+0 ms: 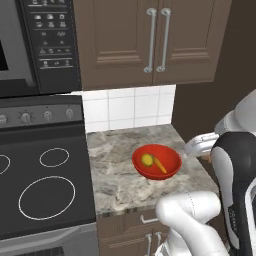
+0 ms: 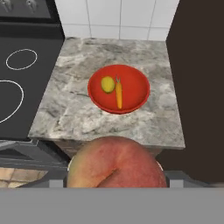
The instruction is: Take the lemon, peach, and carrot from the freezer and place them in the bowl on the counter.
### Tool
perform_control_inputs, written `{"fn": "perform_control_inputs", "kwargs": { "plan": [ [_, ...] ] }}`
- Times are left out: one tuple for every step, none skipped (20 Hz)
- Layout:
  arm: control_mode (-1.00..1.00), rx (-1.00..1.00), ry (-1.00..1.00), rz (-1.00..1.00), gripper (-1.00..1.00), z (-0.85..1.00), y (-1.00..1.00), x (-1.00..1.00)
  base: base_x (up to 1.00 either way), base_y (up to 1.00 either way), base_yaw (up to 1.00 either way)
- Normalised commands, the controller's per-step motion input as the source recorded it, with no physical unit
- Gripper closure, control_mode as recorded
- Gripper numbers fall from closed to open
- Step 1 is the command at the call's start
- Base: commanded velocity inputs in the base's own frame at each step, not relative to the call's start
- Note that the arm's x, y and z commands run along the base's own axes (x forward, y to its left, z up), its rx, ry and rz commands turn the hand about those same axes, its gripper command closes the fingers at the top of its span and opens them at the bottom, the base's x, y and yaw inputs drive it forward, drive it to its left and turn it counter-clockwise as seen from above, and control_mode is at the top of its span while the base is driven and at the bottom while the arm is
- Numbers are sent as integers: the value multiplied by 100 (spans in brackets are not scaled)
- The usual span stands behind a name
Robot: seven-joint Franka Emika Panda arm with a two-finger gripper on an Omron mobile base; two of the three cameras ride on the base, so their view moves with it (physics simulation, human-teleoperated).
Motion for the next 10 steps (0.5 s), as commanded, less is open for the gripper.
{"fn": "perform_control_inputs", "kwargs": {
  "plan": [
    [-100, 0, 3, 0, 100, -85, 0, 93, 0, 0, 0],
    [-100, 0, 0, 0, 100, -75, 0, 84, 0, 0, 0],
    [-100, 0, 0, 0, 100, -65, -4, 86, 0, 0, 0],
    [-100, 1, 2, 0, 100, -58, -24, 97, 0, 0, 0],
    [-100, 0, 2, 1, 100, -49, -22, 100, 0, 0, 0],
    [-100, 0, 0, 0, 100, -33, -21, 100, 0, 0, 0],
    [-100, 0, 4, 0, 100, -34, -14, 100, 0, 0, 0],
    [-100, 0, 5, 0, 100, -47, -11, 100, 0, 0, 0],
    [-100, 3, 3, 0, 100, -49, -19, 100, 0, 0, 0],
    [-100, 3, 3, 0, 100, -53, -19, 100, 0, 0, 0]
  ]
}}
